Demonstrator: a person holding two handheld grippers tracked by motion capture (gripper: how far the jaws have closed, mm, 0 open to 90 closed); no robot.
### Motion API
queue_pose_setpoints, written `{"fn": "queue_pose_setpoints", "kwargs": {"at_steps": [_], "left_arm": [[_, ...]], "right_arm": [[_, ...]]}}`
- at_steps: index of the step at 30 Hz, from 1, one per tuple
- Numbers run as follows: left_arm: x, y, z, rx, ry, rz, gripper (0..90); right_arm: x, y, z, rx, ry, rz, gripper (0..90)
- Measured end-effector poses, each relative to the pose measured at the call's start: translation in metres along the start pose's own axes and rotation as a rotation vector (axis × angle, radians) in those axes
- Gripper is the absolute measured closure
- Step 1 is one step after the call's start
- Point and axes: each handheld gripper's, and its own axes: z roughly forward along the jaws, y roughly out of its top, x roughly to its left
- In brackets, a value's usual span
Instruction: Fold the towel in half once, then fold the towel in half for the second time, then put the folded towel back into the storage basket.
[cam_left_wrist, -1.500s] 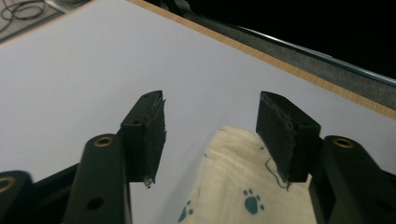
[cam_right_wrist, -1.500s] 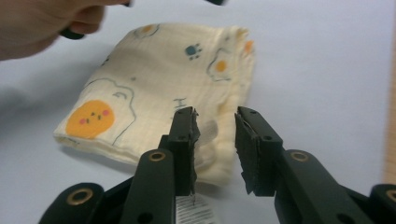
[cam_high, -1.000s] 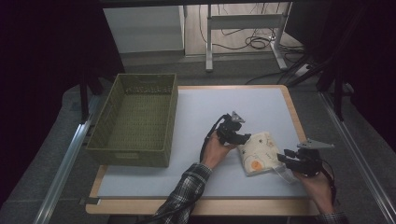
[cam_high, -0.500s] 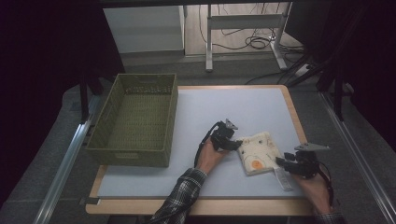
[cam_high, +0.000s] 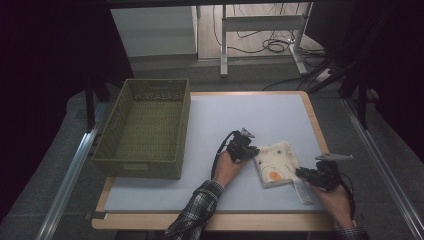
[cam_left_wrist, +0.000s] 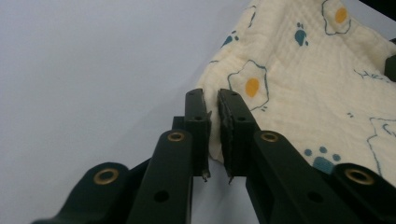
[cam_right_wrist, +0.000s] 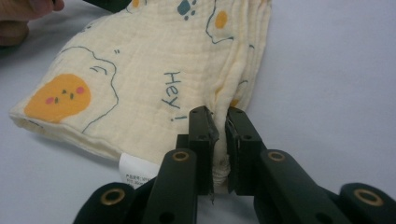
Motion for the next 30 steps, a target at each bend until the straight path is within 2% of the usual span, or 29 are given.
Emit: {"fn": "queue_pose_setpoints", "kwargs": {"at_steps": [4,5,7,13,20,30], "left_arm": [[-0.002,0.001,-0.001,-0.008,0.014,0.019,84.7],[-0.002,0.001,-0.003,-0.015,0.022,0.032,84.8],[-0.003,0.002,-0.005,-0.039,0.024,0.032,84.9],[-0.005,0.008,-0.015,-0.053,0.038,0.057,84.8],[-0.003,0.012,-0.027,-0.061,0.058,0.068,84.7],[0.003,0.017,-0.053,-0.078,0.095,0.081,84.5]], "right_arm": [[-0.001,0.000,-0.001,-0.001,0.018,0.026,83.4],[-0.001,0.000,-0.002,-0.003,0.017,0.024,83.5],[0.000,0.000,-0.004,-0.012,0.023,0.026,83.5],[0.002,0.003,-0.009,-0.033,0.049,0.027,83.5],[0.010,0.013,-0.014,-0.057,0.068,0.004,83.5],[0.024,0.026,-0.012,-0.069,0.097,-0.024,83.4]]}}
